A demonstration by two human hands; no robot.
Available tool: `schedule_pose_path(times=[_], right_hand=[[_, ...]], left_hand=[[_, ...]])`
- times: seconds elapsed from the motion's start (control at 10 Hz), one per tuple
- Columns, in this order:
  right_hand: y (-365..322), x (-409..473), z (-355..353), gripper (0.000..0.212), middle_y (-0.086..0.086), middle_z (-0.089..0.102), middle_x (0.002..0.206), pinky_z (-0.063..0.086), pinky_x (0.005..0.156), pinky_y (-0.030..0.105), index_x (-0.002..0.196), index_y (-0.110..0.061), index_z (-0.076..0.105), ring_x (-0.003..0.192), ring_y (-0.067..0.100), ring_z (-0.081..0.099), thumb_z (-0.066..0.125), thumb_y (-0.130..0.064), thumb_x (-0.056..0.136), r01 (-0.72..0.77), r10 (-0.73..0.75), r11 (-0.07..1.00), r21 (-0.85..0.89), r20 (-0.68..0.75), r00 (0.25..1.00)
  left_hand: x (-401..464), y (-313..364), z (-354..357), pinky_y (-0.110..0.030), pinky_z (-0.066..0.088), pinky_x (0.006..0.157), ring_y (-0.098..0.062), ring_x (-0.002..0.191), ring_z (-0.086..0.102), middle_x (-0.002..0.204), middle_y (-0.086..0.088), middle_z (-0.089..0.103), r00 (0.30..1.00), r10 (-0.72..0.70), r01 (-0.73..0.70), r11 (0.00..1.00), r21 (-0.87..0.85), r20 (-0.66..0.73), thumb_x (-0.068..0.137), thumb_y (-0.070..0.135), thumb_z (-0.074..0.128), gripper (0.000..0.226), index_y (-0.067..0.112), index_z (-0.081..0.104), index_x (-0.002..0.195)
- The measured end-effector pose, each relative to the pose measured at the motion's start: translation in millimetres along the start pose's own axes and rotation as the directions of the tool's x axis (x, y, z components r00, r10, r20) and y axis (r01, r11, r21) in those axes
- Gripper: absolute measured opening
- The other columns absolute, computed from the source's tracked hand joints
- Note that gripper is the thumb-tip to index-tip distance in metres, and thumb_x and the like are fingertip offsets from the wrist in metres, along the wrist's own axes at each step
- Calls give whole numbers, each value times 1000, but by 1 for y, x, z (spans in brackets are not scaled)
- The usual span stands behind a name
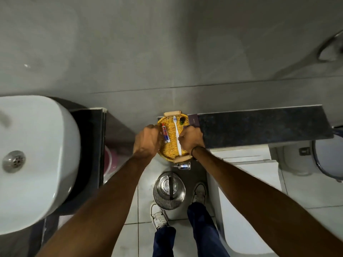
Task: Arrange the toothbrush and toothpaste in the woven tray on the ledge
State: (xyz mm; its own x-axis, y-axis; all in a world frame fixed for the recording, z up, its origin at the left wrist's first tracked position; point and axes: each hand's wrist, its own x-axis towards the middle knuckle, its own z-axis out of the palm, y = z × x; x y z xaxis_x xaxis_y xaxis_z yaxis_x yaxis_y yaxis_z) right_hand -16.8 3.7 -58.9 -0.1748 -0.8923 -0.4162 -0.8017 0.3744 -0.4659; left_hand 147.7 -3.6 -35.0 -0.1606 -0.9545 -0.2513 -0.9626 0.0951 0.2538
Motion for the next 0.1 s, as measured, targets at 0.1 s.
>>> schedule_pose_path(times=[0.1], right_hand=[[-21,-20,-40,17,12,81,96,62,90,40,93,-7,81,92,27,76,69,-19,90,37,-22,981,191,-82,996]], left_hand=[[-16,-6,-45,-44,51,92,-31,114,62,129,-10,65,967,200,-179,974,138,-156,102,32,45,38,14,59,132]])
